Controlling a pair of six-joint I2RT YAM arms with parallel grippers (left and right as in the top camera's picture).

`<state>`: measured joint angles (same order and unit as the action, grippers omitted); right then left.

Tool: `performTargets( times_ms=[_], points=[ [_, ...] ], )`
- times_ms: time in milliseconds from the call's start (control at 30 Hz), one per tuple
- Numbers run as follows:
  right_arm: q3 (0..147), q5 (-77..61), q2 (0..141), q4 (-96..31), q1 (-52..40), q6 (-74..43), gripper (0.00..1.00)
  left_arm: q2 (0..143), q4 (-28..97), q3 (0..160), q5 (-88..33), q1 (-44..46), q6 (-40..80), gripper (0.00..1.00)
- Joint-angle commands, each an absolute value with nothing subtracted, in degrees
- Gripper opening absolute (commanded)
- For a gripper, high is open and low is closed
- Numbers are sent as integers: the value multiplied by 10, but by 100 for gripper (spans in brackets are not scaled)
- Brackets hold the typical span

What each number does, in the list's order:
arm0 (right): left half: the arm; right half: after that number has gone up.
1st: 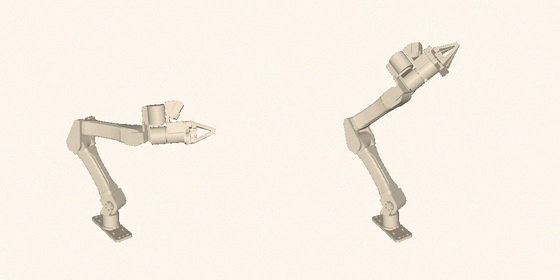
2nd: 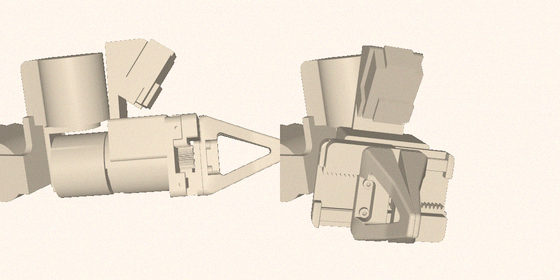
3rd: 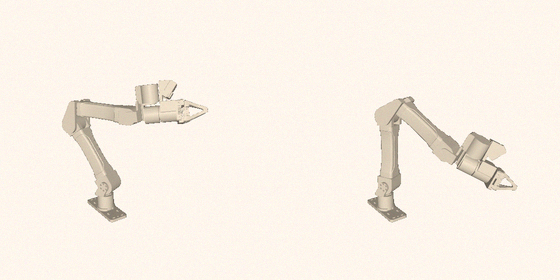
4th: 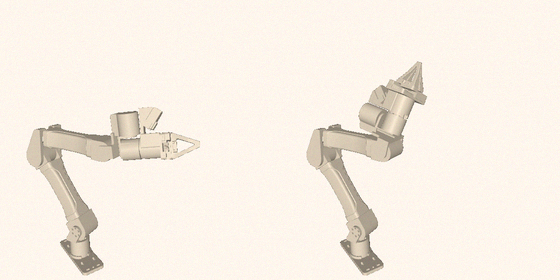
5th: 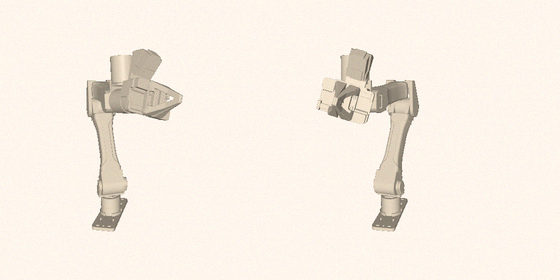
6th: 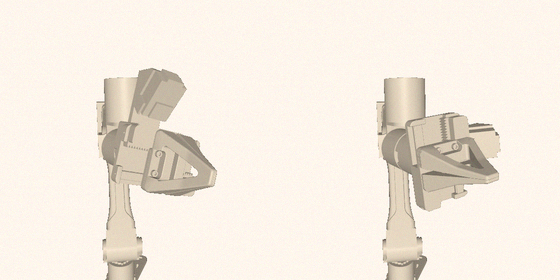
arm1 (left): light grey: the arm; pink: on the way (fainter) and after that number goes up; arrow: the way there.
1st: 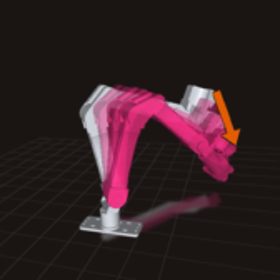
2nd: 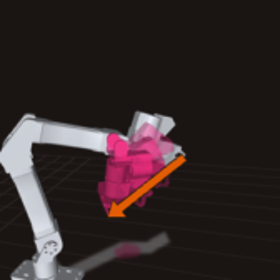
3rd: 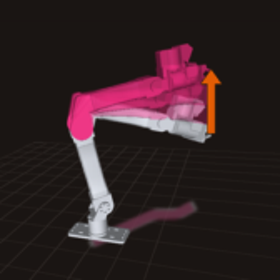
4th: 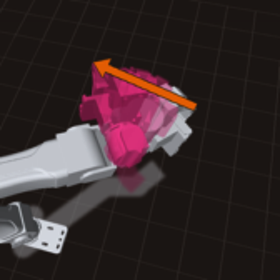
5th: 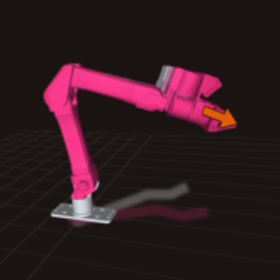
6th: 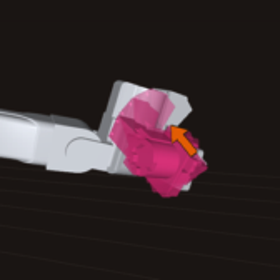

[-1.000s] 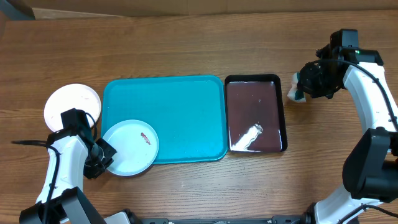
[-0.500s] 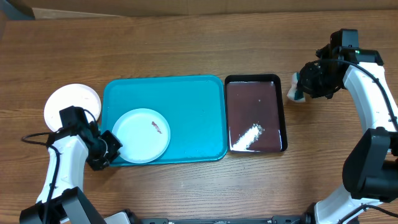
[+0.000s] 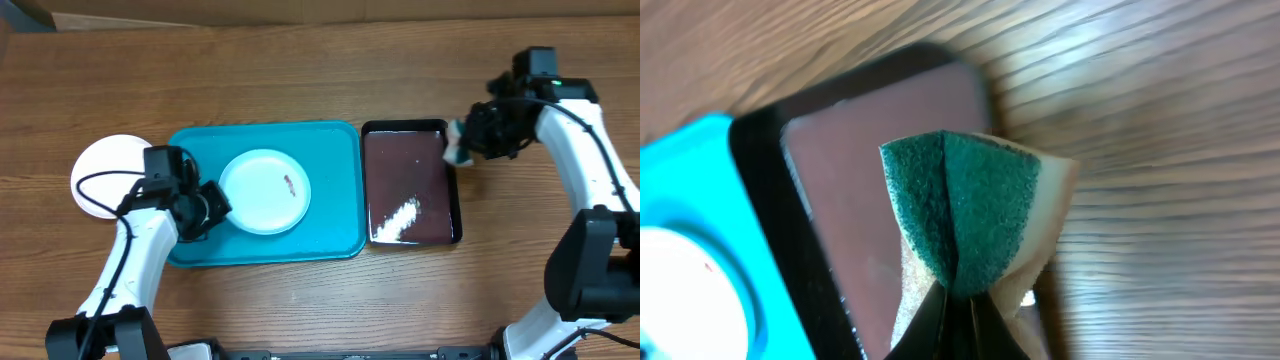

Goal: Clean dirty plates on tray and stack at the side
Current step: 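Slide the gripped white plate to the teal tray center with the left gripper, then bring the sponge in the right gripper over the white plate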

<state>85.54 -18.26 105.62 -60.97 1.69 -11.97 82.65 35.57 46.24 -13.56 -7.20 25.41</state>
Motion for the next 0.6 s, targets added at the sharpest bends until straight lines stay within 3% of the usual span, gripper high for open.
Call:
performTargets(
  times_ms=[0, 333, 567],
  points=[
    [854, -196, 1056, -601, -45, -115, 4, 832, 337, 474, -145, -47, 317, 4],
    [854, -189, 1056, -544, -214, -116, 4, 832, 332, 474, -112, 16, 322, 4],
    [854, -79, 1056, -519, -307, -119, 4, 832, 336, 474, -96, 28, 322, 8]
  ],
)
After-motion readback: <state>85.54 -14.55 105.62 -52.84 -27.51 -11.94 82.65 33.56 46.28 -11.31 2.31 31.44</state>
